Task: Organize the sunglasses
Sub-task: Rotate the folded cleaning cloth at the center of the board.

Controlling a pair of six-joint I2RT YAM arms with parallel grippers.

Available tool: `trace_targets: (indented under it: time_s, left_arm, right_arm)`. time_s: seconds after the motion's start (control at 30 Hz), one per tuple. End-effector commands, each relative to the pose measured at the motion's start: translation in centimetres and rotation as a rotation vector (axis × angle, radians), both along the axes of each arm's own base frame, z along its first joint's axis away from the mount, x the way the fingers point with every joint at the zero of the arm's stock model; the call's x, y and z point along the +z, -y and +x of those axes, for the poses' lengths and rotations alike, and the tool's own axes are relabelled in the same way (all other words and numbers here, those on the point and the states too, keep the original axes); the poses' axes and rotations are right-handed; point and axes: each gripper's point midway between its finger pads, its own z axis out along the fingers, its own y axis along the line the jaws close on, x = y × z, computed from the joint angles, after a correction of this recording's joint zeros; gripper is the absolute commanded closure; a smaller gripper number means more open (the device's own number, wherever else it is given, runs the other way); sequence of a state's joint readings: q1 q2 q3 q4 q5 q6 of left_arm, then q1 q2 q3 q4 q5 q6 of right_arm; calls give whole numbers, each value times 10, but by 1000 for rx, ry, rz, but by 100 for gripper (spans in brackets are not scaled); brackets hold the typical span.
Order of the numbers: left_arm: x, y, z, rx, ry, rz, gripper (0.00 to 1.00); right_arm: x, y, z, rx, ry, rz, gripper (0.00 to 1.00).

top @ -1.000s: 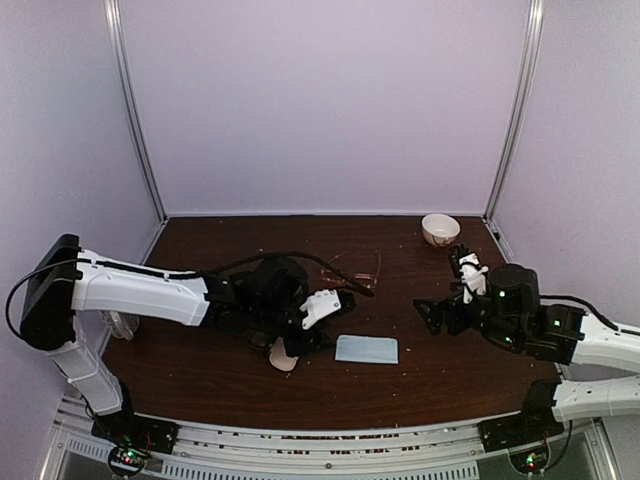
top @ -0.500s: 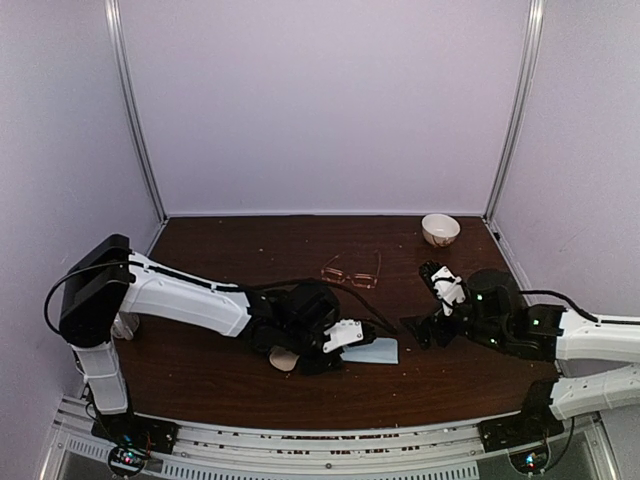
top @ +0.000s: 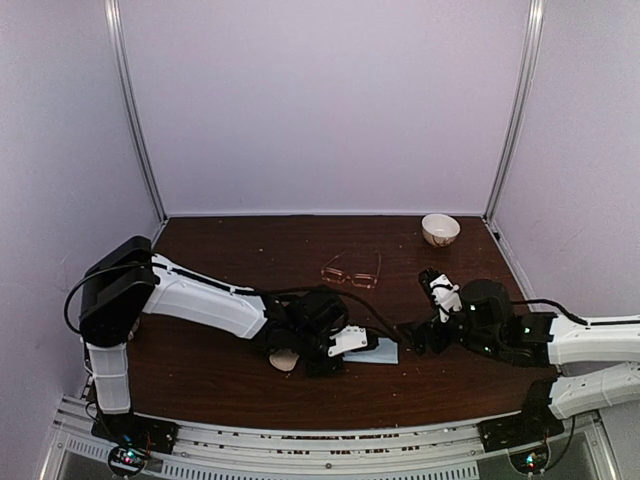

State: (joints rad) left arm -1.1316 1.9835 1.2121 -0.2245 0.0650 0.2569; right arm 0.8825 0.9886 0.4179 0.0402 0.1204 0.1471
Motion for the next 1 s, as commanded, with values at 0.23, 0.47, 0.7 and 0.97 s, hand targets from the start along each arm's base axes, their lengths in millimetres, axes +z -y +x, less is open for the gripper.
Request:
trace_targets:
  time_s: [0.23,0.47,0.7,0.97]
  left_arm:
    - [1,4,12,11,62,9,75]
    - [26,6,5,-13,63,-45,66]
    - [31,6,3,-23,73,-51,64]
    - [17,9,5,-31,77,-17,64]
  right_arm:
    - [-6,0,-2,-60,-36,63,0]
    - [-13,-1,-3,-81,-68,85,0]
    - [-17,-2,-3,-83,-81,85,0]
    - [-20,-3,-4,-87,-94,84,0]
